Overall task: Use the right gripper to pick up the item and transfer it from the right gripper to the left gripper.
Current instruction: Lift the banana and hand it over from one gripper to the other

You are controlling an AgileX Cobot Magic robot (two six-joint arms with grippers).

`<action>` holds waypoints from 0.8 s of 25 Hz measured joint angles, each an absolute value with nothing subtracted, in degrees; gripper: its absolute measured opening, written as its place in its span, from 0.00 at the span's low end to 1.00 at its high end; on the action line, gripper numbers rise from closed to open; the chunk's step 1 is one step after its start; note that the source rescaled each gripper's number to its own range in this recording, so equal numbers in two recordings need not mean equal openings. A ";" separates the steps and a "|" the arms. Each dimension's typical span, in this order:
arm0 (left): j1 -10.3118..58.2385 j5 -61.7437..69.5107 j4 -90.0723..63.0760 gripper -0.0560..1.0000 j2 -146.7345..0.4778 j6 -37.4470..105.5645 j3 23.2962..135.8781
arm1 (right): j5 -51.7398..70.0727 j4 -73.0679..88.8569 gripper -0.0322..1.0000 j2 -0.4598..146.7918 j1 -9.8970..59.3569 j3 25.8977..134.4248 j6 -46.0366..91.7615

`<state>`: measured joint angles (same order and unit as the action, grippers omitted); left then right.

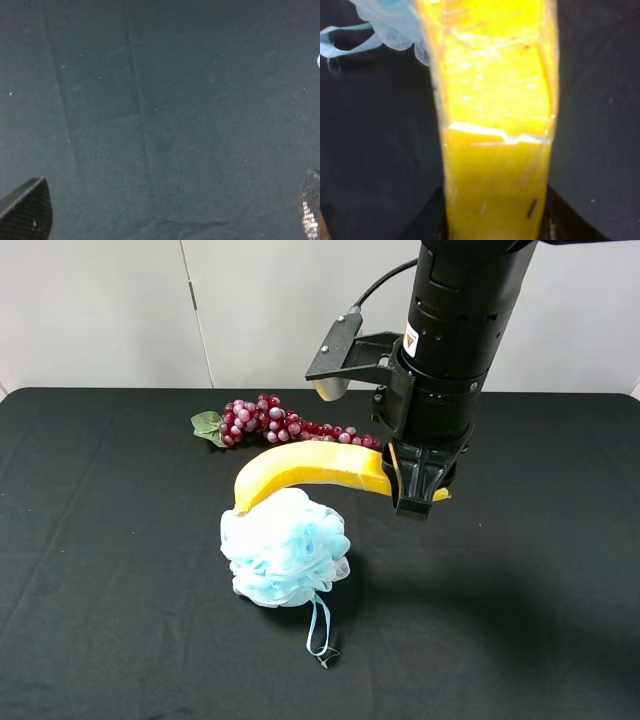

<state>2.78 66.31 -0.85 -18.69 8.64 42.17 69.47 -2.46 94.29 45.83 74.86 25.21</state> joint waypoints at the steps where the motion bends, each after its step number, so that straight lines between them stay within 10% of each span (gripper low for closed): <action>1: 2.78 66.54 -1.09 0.98 -20.91 9.80 43.35 | 69.47 -2.46 0.03 94.29 45.83 74.86 25.21; 20: 26.59 54.38 -2.77 0.98 -45.54 19.82 46.60 | 69.47 -1.80 0.03 94.29 45.83 74.93 25.54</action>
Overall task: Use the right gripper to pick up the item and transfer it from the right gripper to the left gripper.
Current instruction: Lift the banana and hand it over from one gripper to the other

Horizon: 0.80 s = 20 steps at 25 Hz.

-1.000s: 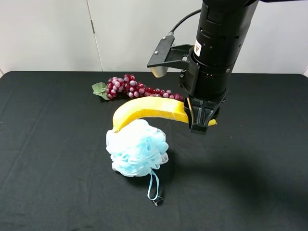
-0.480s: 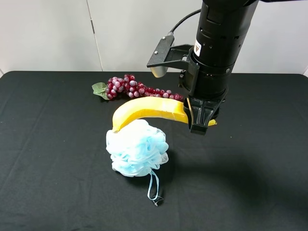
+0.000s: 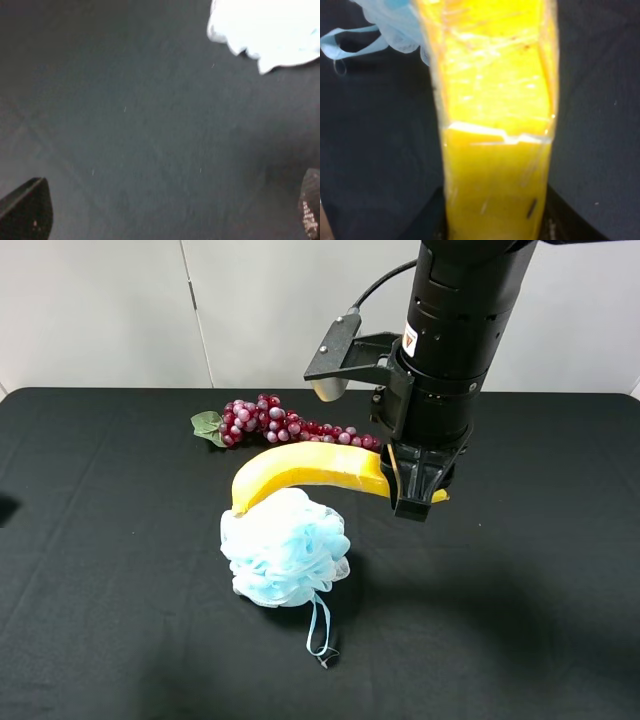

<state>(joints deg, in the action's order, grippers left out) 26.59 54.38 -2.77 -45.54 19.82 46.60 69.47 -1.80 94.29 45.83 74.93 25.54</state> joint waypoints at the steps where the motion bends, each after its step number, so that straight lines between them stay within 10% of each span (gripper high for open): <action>1: 27.56 53.06 -3.44 0.98 -46.87 20.36 46.60 | 69.47 -1.75 0.03 94.29 45.83 74.93 25.54; 20: 42.60 30.58 -10.56 0.98 -65.73 21.36 46.60 | 69.52 -1.62 0.03 94.29 45.83 74.98 25.54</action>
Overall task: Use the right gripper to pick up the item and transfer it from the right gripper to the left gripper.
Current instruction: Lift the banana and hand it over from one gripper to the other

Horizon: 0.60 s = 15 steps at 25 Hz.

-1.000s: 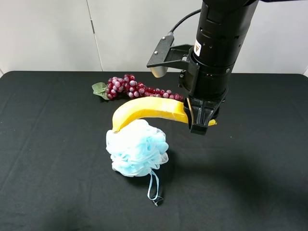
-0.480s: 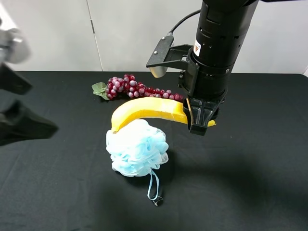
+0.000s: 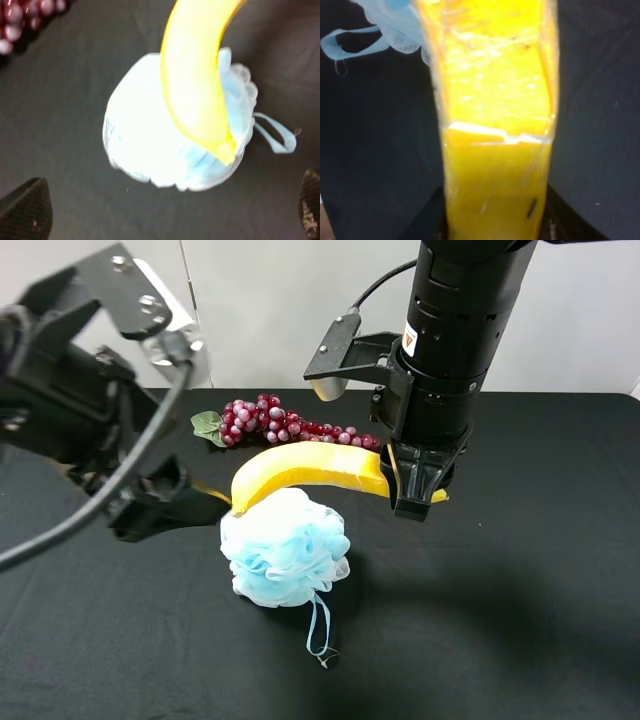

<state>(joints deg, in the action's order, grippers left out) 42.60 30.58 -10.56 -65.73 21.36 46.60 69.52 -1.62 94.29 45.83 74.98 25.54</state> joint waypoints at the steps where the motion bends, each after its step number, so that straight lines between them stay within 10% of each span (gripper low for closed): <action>1: 43.10 29.65 -10.67 0.98 -66.58 21.41 46.60 | 69.52 -1.56 0.03 94.29 45.83 74.98 25.54; 15: 44.11 19.27 -11.61 0.98 -78.91 21.41 49.74 | 69.52 0.46 0.03 94.29 45.83 74.98 25.54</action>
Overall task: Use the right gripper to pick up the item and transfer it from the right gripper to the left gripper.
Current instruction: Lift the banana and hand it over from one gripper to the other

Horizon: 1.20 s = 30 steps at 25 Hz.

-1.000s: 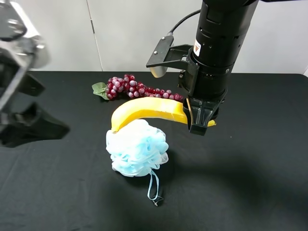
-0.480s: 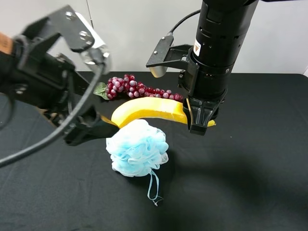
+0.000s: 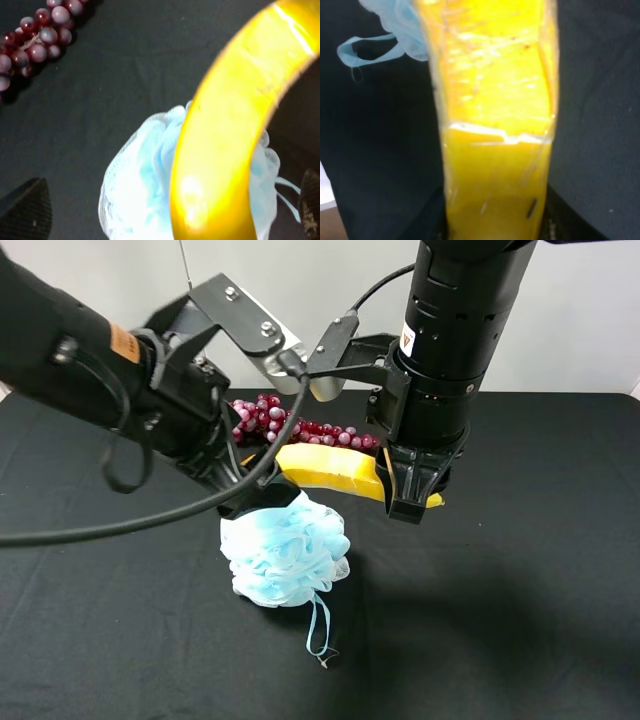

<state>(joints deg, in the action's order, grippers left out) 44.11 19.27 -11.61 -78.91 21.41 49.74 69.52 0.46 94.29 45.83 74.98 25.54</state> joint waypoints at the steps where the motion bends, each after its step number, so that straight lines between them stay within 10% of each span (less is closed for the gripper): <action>1: 44.19 19.09 -11.61 0.98 -79.35 21.41 49.82 | 69.52 0.51 0.03 94.29 45.83 74.98 25.54; 17: 46.76 19.87 -11.78 0.86 -80.35 23.49 49.96 | 69.52 0.53 0.03 94.29 45.83 74.98 25.54; 23: 46.76 20.97 -11.78 0.52 -80.35 23.49 49.96 | 69.52 0.53 0.03 94.29 45.83 74.98 25.54; 26: 46.76 20.97 -11.78 0.11 -80.35 23.49 49.96 | 69.53 0.53 0.03 94.29 45.83 74.98 25.60; 30: 46.76 20.86 -11.83 0.06 -80.35 23.22 50.01 | 70.23 1.13 0.03 94.29 45.83 74.98 25.48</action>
<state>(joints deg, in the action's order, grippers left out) 46.76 20.86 -11.83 -80.35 23.22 50.01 70.23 1.13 94.29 45.83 74.98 25.48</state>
